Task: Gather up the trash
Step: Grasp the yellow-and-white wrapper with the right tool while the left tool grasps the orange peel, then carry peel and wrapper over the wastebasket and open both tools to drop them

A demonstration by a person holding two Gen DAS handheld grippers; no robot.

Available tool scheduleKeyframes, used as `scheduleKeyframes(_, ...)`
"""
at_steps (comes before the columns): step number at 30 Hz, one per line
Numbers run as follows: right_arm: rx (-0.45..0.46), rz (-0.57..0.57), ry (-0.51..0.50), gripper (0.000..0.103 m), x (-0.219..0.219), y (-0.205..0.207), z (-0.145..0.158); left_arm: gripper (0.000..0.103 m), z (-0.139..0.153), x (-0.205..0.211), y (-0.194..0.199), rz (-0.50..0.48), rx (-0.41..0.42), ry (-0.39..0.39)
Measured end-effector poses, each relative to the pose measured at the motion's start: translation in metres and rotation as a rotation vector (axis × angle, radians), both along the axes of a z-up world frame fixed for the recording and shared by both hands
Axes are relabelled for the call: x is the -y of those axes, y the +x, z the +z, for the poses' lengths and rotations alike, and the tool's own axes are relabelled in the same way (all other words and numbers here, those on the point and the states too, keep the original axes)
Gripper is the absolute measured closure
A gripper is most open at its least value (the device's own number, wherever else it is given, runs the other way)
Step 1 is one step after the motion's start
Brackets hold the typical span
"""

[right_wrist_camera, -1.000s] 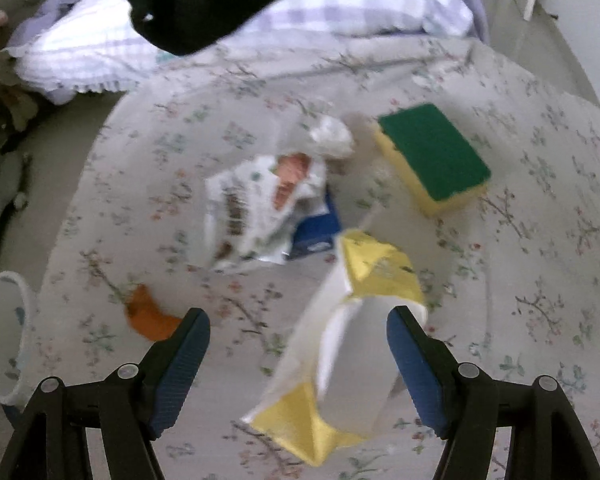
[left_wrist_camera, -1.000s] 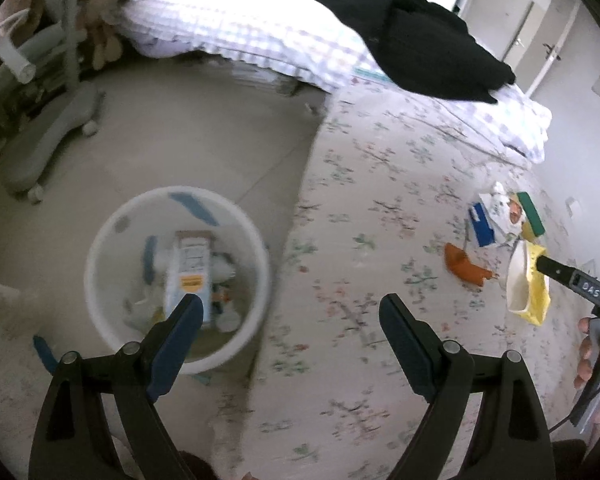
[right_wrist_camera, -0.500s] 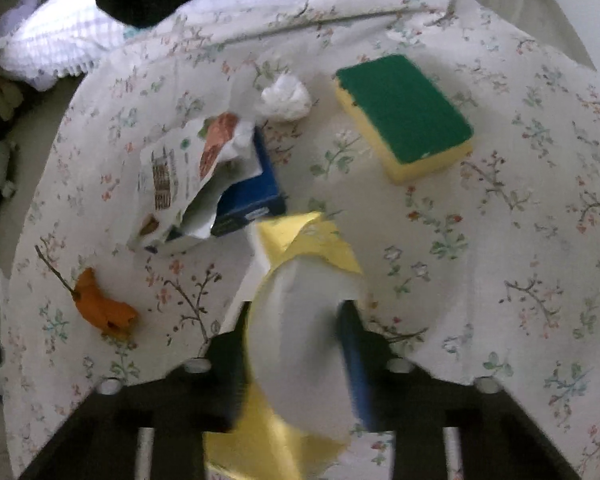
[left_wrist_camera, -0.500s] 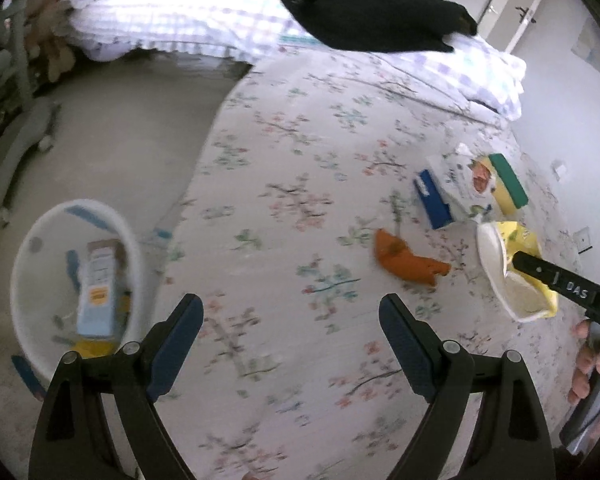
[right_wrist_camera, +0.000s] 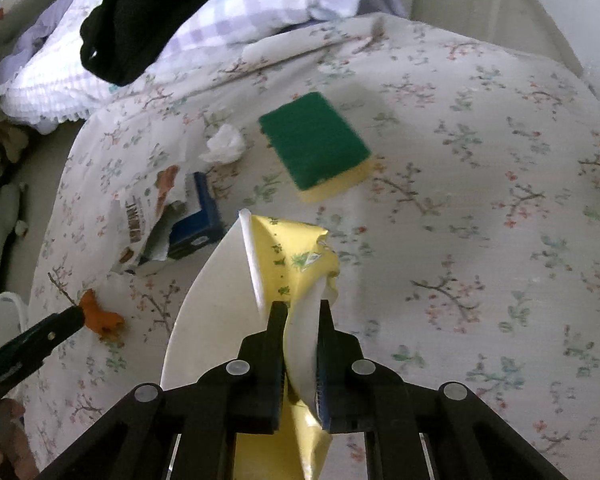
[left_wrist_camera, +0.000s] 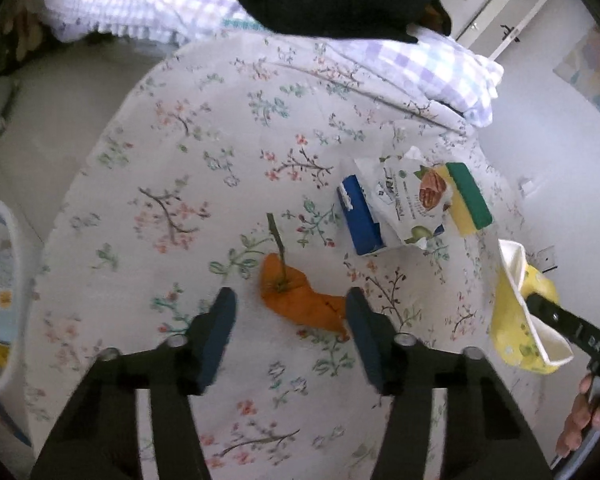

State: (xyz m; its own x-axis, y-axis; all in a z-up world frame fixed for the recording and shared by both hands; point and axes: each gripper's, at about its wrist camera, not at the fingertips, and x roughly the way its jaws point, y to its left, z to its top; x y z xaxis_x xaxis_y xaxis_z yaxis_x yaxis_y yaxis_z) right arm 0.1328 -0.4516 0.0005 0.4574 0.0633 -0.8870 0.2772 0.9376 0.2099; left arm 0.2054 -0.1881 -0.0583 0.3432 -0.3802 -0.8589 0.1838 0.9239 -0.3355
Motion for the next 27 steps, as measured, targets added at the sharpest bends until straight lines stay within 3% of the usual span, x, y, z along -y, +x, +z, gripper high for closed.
scheduleKeyframes(7, 0.004, -0.021, 0.003, 0.092, 0.016, -0.009, 0.004, 0.073, -0.011, 0.005, 0.005, 0.038, -0.004, -0.006)
scheduleKeyframes(10, 0.006, -0.022, 0.003, 0.092, 0.017, -0.009, 0.006, 0.078, -0.01, 0.005, 0.004, 0.029, 0.001, -0.005)
scheduleKeyframes(20, 0.045, 0.019, 0.013, 0.092, -0.008, -0.002, 0.021, 0.081, 0.017, -0.024, -0.004, 0.026, 0.064, -0.014)
scheduleKeyframes(27, 0.071, 0.083, 0.032, 0.092, -0.053, 0.015, 0.031, 0.081, 0.036, -0.077, -0.012, 0.083, 0.093, -0.017)
